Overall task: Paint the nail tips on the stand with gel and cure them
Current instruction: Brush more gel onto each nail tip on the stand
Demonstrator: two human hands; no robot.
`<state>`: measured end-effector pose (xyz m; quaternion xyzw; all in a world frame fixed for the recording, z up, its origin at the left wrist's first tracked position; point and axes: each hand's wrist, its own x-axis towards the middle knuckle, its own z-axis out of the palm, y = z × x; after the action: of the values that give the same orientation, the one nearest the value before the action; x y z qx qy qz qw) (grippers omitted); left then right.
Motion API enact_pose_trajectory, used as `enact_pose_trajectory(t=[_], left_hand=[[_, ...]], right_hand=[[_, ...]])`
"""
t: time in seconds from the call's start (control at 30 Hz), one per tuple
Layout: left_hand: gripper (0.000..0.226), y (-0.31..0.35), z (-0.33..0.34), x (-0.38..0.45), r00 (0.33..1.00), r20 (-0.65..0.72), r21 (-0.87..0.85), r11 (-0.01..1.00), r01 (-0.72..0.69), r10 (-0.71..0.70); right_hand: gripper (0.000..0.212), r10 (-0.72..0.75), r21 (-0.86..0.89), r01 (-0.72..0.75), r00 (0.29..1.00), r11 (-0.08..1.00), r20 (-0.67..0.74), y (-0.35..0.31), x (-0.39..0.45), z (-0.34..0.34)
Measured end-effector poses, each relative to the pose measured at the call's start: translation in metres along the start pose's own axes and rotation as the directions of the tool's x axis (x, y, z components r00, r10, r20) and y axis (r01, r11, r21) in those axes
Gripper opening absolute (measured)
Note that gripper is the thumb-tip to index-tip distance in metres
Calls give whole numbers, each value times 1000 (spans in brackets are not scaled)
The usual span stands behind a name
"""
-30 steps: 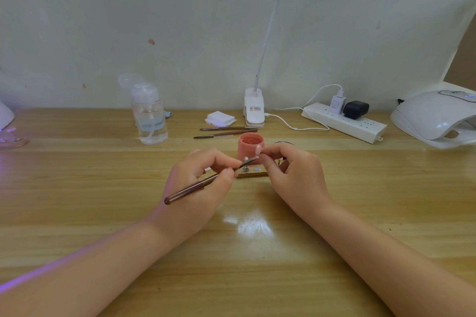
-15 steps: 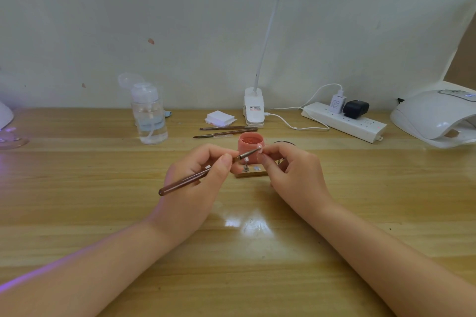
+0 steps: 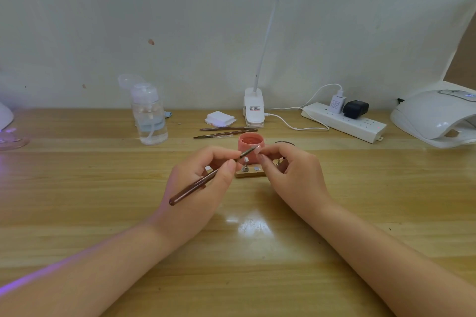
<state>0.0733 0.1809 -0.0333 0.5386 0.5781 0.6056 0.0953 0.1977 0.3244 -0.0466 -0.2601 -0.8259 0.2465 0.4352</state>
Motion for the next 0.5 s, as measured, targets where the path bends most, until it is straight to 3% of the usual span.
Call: enact_pose_trajectory(t=[0.17, 0.5], left_hand=[[17, 0, 0, 0, 999, 26, 51, 998, 34, -36], [17, 0, 0, 1, 998, 19, -10, 998, 61, -61]], right_hand=[[6, 21, -6, -21, 1000, 1000, -3, 0, 0, 0], [9, 37, 42, -37, 999, 998, 1, -2, 0, 0]])
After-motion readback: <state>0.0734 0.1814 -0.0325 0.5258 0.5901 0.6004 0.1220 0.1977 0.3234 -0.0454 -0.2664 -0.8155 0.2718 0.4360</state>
